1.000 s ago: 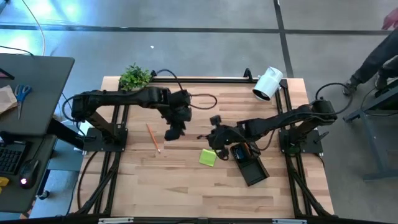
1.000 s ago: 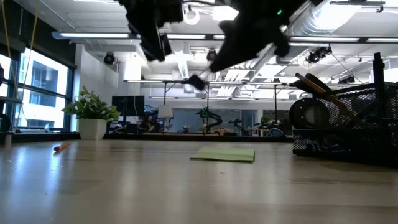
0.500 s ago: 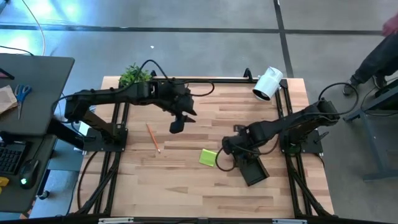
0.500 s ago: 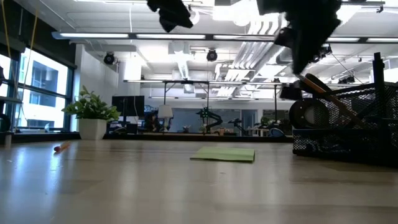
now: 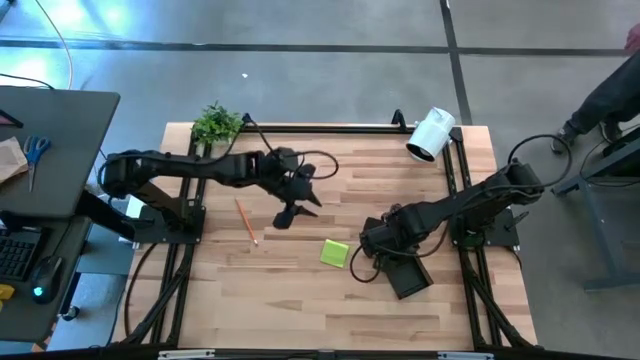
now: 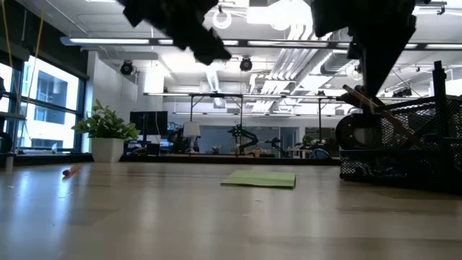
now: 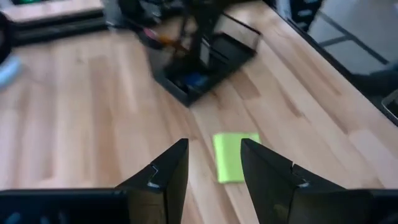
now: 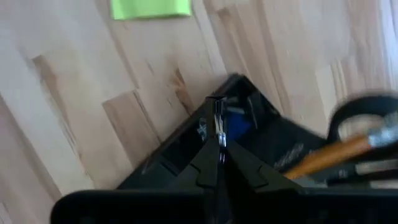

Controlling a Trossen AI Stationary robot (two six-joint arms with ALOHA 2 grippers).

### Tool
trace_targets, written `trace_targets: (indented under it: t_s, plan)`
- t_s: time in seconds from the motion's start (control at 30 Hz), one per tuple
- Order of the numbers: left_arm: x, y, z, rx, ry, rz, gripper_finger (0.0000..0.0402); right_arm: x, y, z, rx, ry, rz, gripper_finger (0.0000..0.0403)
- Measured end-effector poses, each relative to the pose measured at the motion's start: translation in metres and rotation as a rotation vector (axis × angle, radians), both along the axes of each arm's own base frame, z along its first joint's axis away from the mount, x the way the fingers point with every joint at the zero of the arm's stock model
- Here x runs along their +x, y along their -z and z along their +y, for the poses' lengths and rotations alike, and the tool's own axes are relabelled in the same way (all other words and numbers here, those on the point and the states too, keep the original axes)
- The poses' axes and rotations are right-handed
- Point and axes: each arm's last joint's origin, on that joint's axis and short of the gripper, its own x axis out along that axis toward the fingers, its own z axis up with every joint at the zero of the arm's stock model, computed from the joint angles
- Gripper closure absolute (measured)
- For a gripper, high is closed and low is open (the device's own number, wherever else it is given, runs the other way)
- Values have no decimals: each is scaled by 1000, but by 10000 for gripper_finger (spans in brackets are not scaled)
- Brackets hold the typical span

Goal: Pick and place office supplies into organizer
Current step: Put the black binder clip into the black desk organizer, then put the green sticky notes into the black desk organizer

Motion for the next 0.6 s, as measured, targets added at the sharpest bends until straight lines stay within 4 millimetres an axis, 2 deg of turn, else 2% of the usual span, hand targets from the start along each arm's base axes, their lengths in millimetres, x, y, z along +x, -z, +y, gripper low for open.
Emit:
trace_targets:
  t_s: [0.17,0.3,0.43,0.6]
  plan:
    - [-11,39,-5,-37,55,16,266,-1,2,0,1,101,23,397]
    - [-21,60,-8,-57,66,54,266,-1,2,1,16,184,19,378]
    - [-26,73,-10,-49,65,28,266,-3,3,4,28,271,20,340]
    - [-26,74,-8,-8,30,12,266,-10,3,11,10,364,44,291]
